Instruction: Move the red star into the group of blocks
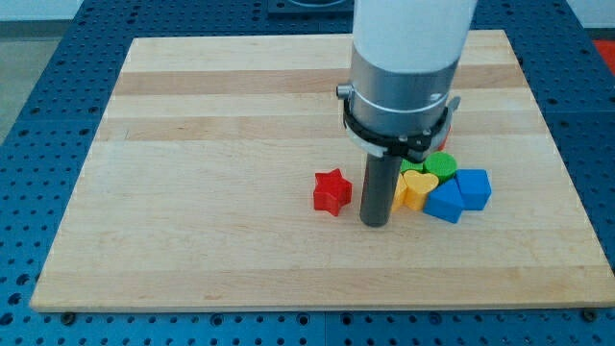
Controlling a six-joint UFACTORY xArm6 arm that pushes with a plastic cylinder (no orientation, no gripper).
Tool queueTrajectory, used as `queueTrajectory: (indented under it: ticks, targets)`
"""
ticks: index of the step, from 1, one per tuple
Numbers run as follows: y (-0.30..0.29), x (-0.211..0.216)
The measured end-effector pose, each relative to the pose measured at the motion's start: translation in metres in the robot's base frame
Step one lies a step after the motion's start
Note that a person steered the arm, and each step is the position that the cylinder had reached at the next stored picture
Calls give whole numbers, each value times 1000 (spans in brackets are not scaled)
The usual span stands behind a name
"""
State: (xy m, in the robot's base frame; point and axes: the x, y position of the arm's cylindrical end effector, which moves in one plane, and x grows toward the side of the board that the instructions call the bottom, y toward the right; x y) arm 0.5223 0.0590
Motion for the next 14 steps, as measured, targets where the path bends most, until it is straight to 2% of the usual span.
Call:
queueTrajectory:
  ticks: [2,4,5,6,8,9,10,11,12,13,14]
  targets:
    - [-4,-9]
    - [-54,36]
    - [-91,15]
    - [-97,-14]
    - [-77,-86]
    - [-131,-82]
    - [-183,-36]
    - [-183,15]
    - [-146,37]
    - [-96,36]
    - [-78,5]
